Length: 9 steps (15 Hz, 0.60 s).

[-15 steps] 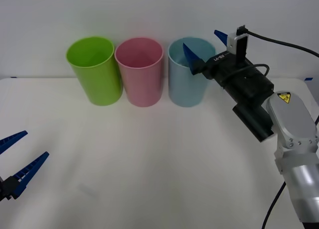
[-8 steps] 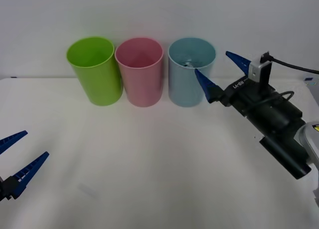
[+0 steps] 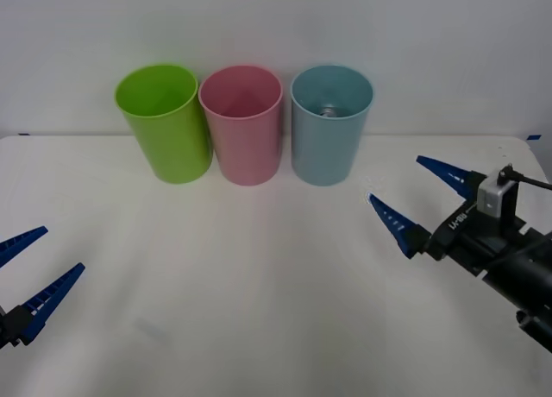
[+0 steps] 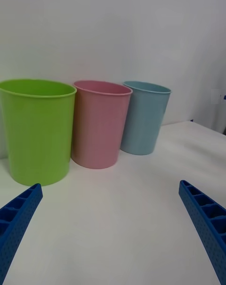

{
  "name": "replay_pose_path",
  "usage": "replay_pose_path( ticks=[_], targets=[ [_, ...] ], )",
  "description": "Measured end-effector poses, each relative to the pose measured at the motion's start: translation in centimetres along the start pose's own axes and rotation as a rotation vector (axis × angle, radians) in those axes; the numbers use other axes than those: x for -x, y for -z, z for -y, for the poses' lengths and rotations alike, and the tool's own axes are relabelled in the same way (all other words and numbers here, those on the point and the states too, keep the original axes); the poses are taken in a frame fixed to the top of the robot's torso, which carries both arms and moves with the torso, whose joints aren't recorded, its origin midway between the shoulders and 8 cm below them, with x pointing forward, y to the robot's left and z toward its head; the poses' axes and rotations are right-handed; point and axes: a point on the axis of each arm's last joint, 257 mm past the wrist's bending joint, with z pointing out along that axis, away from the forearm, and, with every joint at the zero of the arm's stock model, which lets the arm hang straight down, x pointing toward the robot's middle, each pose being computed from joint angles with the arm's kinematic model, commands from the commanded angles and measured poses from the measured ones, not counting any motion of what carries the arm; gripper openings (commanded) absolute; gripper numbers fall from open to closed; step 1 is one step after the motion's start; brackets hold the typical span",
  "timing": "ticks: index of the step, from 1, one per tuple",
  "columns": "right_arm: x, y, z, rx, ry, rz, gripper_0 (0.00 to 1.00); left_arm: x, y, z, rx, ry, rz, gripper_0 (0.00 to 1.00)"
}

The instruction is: Grasp the object on the table and drop it into the matching bin: aluminum can to the light blue bin, PET bottle to the pink bin.

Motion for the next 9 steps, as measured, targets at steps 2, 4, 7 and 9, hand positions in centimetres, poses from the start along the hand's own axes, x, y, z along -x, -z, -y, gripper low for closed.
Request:
replay_pose_path(
  ticks=[2, 4, 7, 9],
  targets=[
    [-1.0, 1.7, -0.2, 0.005, 0.004, -0.019, 1.0, 0.0, 0.0, 0.0, 0.0, 0.0, 0.0, 1.0],
    [-1.7, 3.3, -0.2, 0.003, 0.008, -0.03, 1.0, 0.0, 0.0, 0.0, 0.0, 0.0, 0.0, 1.0],
    [-3.1, 5.8, -0.3, -0.008, 0.015, -0.063, 1.0, 0.0, 0.0, 0.0, 0.0, 0.0, 0.0, 1.0],
    [-3.7, 7.4, -0.2, -0.02, 0.048, -0.077, 1.0, 0.0, 0.0, 0.0, 0.0, 0.0, 0.0, 1.0]
  ],
)
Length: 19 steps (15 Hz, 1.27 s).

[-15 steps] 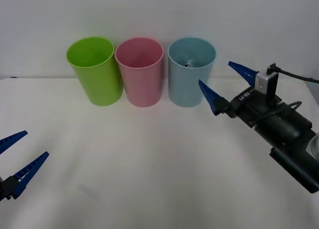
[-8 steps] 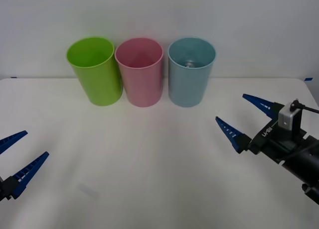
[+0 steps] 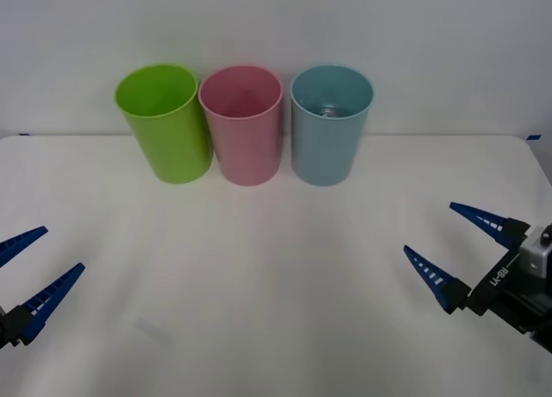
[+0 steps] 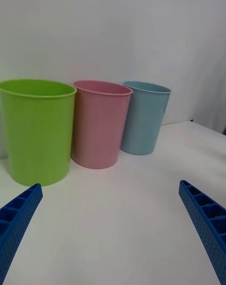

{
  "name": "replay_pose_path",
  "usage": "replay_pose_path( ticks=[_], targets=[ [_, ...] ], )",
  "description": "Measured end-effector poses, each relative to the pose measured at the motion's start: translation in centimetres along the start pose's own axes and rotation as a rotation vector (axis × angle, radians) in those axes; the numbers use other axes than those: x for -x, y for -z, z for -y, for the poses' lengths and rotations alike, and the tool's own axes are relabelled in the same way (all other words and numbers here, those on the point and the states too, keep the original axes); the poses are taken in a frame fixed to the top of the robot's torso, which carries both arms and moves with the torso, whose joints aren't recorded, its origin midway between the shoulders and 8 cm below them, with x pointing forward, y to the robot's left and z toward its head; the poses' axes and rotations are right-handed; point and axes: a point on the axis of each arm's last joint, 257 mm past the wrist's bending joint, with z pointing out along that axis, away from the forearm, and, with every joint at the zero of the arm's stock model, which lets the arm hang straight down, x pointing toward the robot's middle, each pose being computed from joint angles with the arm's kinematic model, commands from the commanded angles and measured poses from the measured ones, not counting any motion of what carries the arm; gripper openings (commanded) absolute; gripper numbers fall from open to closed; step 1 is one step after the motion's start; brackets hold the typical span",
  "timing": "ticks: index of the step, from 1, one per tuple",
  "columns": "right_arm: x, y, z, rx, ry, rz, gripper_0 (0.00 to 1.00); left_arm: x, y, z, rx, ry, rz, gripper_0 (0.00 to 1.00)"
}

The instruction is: Grasp the object on the table and drop it into the matching bin: aluminum can to the light blue bin, PET bottle to the pink bin.

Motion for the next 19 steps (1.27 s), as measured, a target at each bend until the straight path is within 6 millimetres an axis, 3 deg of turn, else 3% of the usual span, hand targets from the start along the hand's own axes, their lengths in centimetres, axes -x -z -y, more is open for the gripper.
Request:
replay_pose_path(
  ticks=[10, 19],
  targets=[
    [-2.4, 5.0, -2.6, 0.051, -0.015, -0.057, 1.0, 0.0, 0.0, 0.0, 0.0, 0.0, 0.0, 1.0],
    [-4.2, 5.9, -3.2, 0.057, -0.001, -0.117, 1.0, 0.0, 0.0, 0.0, 0.0, 0.0, 0.0, 1.0]
  ],
)
